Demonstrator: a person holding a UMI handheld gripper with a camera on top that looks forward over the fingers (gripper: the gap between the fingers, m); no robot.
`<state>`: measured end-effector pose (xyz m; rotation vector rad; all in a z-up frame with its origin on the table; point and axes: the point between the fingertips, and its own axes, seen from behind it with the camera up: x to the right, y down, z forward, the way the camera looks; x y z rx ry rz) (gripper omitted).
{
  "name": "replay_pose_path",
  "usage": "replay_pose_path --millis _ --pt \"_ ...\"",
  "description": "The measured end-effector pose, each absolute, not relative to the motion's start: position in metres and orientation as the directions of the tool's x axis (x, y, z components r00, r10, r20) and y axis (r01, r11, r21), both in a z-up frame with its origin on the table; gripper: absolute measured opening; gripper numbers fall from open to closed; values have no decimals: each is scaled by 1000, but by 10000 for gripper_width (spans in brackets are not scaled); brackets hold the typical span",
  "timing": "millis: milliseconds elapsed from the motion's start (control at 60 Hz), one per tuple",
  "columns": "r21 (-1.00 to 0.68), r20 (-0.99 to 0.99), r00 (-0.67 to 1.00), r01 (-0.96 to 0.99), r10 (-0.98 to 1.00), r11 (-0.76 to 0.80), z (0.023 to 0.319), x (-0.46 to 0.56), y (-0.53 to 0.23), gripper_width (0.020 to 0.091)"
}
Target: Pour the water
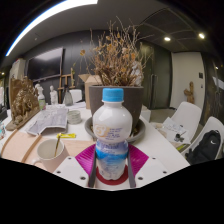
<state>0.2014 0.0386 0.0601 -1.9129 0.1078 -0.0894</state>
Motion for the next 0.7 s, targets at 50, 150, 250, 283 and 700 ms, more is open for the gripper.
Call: replay_pose_path --millis 50,150,250,283,700 --pt "-937 7 992 -39 -129 -347 56 203 42 509" --pt "-917 -3 988 -65 -157 -394 55 204 31 870" --pt "-907 -12 982 -89 -187 -412 68 205 19 859" --pt "-905 -10 981 -92 -195 -415 78 201 9 860" --pt "-879 24 978 -78 -207 -470 203 80 -171 858"
